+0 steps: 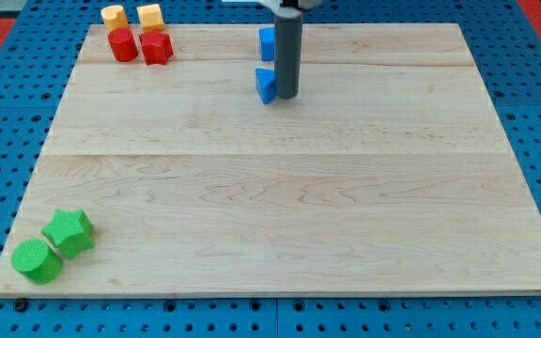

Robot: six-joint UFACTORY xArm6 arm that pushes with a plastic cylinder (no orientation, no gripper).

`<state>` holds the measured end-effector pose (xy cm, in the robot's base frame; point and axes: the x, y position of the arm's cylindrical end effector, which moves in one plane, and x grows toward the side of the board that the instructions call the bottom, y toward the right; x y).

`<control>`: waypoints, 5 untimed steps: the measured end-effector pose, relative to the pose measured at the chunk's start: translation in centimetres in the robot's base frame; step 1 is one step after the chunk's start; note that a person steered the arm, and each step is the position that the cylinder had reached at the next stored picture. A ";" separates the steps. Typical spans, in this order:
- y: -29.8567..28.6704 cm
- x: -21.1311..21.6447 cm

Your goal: Move the blue blocks to the top center

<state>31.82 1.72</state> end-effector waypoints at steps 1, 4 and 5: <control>0.1 -1.0; -1.8 -4.4; 0.2 -1.9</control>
